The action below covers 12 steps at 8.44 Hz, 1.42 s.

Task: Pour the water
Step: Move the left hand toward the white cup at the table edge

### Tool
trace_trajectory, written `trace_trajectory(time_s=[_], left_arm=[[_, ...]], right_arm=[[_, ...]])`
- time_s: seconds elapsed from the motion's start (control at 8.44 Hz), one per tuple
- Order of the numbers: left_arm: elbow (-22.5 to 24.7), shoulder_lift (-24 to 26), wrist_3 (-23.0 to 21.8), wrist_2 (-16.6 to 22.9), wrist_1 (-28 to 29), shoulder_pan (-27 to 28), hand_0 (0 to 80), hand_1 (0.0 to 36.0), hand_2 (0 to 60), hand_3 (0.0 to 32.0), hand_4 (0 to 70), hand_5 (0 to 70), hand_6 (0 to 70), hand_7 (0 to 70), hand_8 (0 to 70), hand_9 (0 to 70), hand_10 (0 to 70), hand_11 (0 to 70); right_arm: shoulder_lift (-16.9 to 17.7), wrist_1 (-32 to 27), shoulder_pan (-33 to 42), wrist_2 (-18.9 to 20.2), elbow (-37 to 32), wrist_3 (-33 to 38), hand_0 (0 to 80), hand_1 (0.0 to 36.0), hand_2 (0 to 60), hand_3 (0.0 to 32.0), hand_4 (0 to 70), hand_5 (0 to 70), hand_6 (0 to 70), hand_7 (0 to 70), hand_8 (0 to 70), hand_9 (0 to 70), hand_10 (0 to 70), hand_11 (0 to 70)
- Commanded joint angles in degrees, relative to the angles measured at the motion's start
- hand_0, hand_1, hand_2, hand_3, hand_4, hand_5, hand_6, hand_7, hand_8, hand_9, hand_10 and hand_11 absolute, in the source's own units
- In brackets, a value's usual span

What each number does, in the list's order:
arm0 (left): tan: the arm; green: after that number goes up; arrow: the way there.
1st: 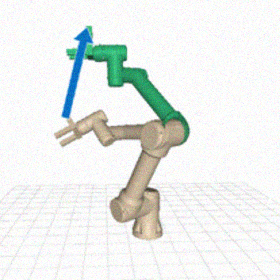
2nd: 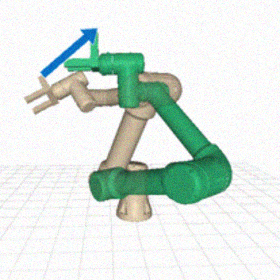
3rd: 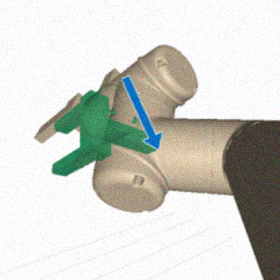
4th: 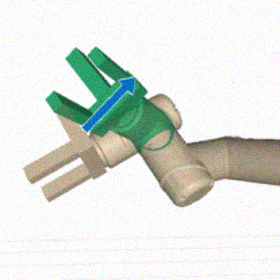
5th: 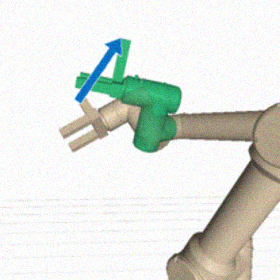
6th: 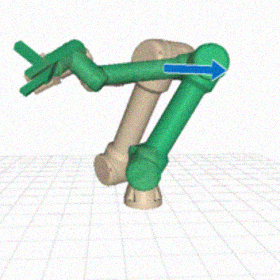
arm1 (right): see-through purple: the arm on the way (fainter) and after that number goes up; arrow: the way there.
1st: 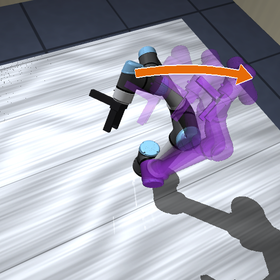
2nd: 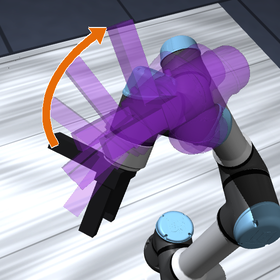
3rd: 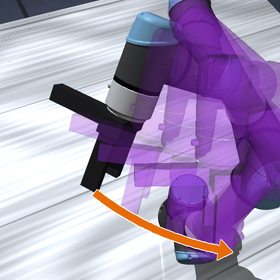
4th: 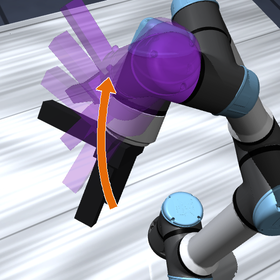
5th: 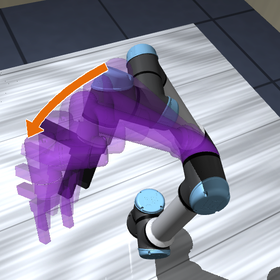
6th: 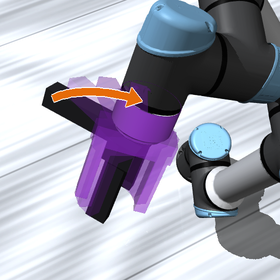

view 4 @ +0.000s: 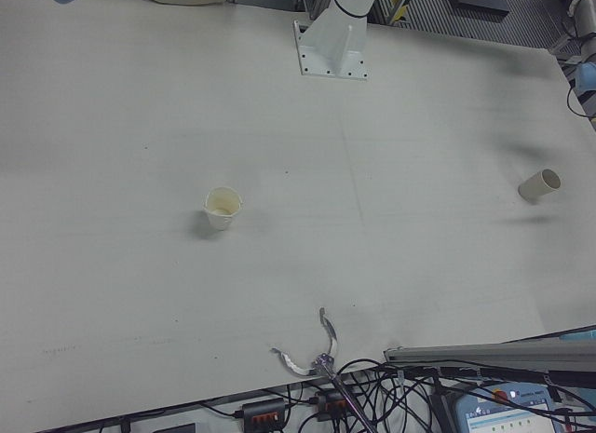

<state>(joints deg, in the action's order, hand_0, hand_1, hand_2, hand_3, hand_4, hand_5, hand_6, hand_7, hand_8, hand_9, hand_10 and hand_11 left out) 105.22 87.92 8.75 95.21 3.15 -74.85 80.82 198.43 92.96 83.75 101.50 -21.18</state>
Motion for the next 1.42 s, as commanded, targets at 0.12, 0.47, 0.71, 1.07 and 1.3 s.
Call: trace_trajectory(time_s=[0.12,0.47,0.71,1.07,1.3], left_arm=[[2.6,-13.5,12.8,0.2,13.4,-1.7,78.1,30.6,1.1,21.4,0.0,0.0,0.0,0.0,1.5,0.0,1.6,5.9],[-8.0,-14.4,17.2,1.6,23.4,-0.5,72.4,28.0,0.0,27.2,0.0,0.0,0.0,0.0,1.2,0.0,0.4,4.0],[-19.5,-14.4,18.3,1.6,31.3,-0.4,76.6,28.9,0.0,30.2,0.0,0.0,0.0,0.0,1.3,0.0,0.0,2.7],[-21.2,-14.8,22.8,1.2,33.6,-0.3,62.0,25.6,0.0,2.8,0.0,0.0,0.0,0.0,1.6,1.8,0.0,0.0],[-21.7,-14.9,22.8,1.4,34.3,0.1,61.7,25.8,0.6,2.8,0.0,0.0,0.0,0.0,1.7,2.2,0.0,0.6]], right_arm=[[5.3,0.2,2.4,0.4,2.7,-0.4,44.7,7.1,0.0,13.8,0.0,0.0,0.0,0.0,0.9,0.0,0.0,0.0],[7.9,0.0,1.9,0.4,1.9,-1.9,46.4,9.7,1.4,0.8,3.0,0.1,0.0,0.0,0.1,0.0,0.0,0.0],[8.0,0.0,2.9,0.4,1.9,-1.8,46.6,10.0,1.9,0.0,4.5,0.4,0.0,0.0,0.0,0.0,0.0,0.0],[8.9,0.2,4.0,0.5,2.7,-1.7,46.8,10.1,2.2,0.0,6.0,0.8,0.0,1.4,0.0,0.0,0.0,0.0],[8.9,0.2,3.9,0.5,2.6,-1.7,46.6,10.3,3.0,0.0,7.0,0.9,0.0,1.0,0.0,0.0,0.0,0.0]])
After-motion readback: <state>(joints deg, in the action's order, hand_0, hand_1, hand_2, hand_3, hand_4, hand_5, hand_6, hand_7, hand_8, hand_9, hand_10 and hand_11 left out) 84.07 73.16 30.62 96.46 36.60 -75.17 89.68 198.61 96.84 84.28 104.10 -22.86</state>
